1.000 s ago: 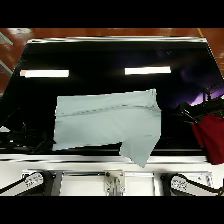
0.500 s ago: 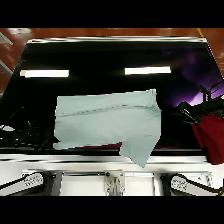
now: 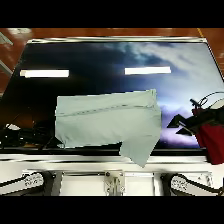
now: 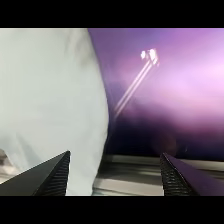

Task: Fold the shirts.

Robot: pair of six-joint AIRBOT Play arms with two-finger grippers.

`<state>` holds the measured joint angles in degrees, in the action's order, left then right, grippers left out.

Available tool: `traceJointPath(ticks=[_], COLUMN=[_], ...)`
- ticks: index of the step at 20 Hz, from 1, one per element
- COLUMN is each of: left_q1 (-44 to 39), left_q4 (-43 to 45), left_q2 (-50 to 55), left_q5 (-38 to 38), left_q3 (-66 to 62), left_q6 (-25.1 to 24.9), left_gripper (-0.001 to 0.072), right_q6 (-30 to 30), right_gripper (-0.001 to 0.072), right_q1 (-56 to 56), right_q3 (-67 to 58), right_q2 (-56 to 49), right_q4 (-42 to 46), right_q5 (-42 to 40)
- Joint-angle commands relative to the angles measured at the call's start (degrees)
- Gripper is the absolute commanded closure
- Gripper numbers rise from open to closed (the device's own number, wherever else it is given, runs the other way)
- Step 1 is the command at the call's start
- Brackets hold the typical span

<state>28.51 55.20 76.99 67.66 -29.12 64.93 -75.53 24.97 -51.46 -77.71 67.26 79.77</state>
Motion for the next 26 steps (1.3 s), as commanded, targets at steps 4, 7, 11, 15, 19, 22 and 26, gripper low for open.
traceJointPath(ticks=[4,7,11,15,19,22,26], left_q1=[-0.2,-0.3,-0.3,-0.3,-0.3,-0.3,-0.3], left_q4=[1.4,1.3,1.3,1.3,1.3,1.3,1.3], left_q2=[0.0,-0.1,-0.1,-0.1,-0.1,-0.1,-0.2], left_q5=[2.2,2.1,1.7,0.5,-1.1,-0.6,-0.4], left_q3=[0.0,-0.1,-0.1,-0.1,-0.1,-0.1,-1.3], left_q6=[0.1,0.3,0.3,0.3,0.2,-2.2,-2.6], left_gripper=[0.0675,0.0675,0.0674,0.0675,0.0675,0.0675,0.0674], right_q6=[2.8,2.9,0.5,-2.7,-4.0,-4.9,-4.7], right_gripper=[0.0125,0.0125,0.0125,0.0211,0.0282,0.0459,0.0644], right_q1=[-4.1,-9.7,-14.1,-16.7,-20.0,-20.3,-20.3], right_q3=[11.4,13.0,13.0,13.2,16.9,16.9,16.8], right_q2=[0.0,0.0,0.0,0.0,0.0,0.2,3.1], right_q4=[-2.9,-1.9,-2.1,-2.8,-2.7,-2.3,-2.2], right_q5=[-6.9,-10.3,-11.2,-12.2,-12.1,-10.5,-10.4])
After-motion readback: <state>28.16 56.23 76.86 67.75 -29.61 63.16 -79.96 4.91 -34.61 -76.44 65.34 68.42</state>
